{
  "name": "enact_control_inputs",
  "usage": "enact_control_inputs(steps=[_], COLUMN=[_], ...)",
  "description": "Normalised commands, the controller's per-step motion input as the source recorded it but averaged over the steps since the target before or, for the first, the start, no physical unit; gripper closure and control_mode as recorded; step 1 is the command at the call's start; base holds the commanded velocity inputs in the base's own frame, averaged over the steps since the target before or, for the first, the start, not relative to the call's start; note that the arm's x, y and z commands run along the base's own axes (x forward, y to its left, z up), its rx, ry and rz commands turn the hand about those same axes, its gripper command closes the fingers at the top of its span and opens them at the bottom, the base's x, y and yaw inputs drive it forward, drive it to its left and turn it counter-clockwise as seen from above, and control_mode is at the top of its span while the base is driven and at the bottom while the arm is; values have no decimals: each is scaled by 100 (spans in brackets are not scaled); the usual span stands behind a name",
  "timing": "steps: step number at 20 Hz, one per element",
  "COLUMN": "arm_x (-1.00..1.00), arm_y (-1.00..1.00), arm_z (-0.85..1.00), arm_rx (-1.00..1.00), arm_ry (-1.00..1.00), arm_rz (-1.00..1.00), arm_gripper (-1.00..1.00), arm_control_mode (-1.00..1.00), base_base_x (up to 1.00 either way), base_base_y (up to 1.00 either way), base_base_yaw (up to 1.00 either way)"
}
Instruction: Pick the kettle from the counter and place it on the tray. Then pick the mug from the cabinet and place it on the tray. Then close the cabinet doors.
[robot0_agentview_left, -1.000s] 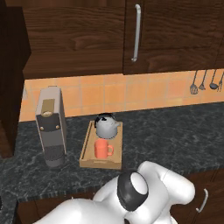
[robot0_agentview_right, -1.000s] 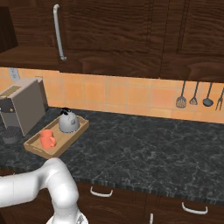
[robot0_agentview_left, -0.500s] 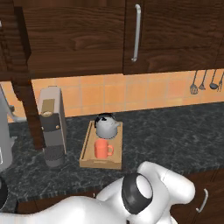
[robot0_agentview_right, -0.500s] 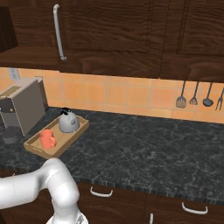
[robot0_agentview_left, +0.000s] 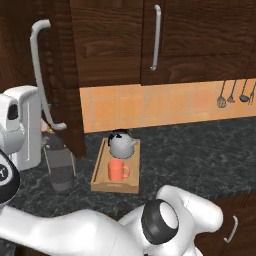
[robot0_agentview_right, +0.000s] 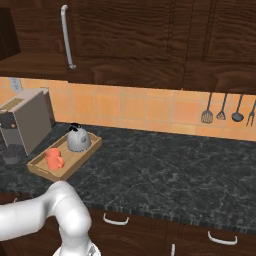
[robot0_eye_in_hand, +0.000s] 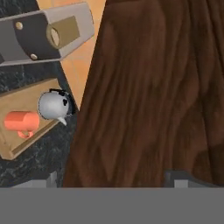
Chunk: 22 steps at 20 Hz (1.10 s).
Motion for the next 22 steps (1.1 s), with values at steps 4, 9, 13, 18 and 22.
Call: enact_control_inputs(steps=[4, 9, 13, 18, 22], arm_x=[60, 68, 77, 83, 88], arm_y=[-77, -78, -78, -77, -74], arm_z=[0, -1, -1, -3, -3], arm_rx=[0, 0, 0, 6, 13], arm_ry=[0, 0, 0, 1, 4], arm_rz=[-11, -4, 0, 0, 1], arm_gripper=[-100, -100, -100, -100, -100], arm_control_mode=[-100, -100, -100, -100, -100], base_base_x=[0, 0, 0, 0, 0], base_base_y=[0, 0, 0, 0, 0], base_base_yaw=[0, 0, 0, 0, 0])
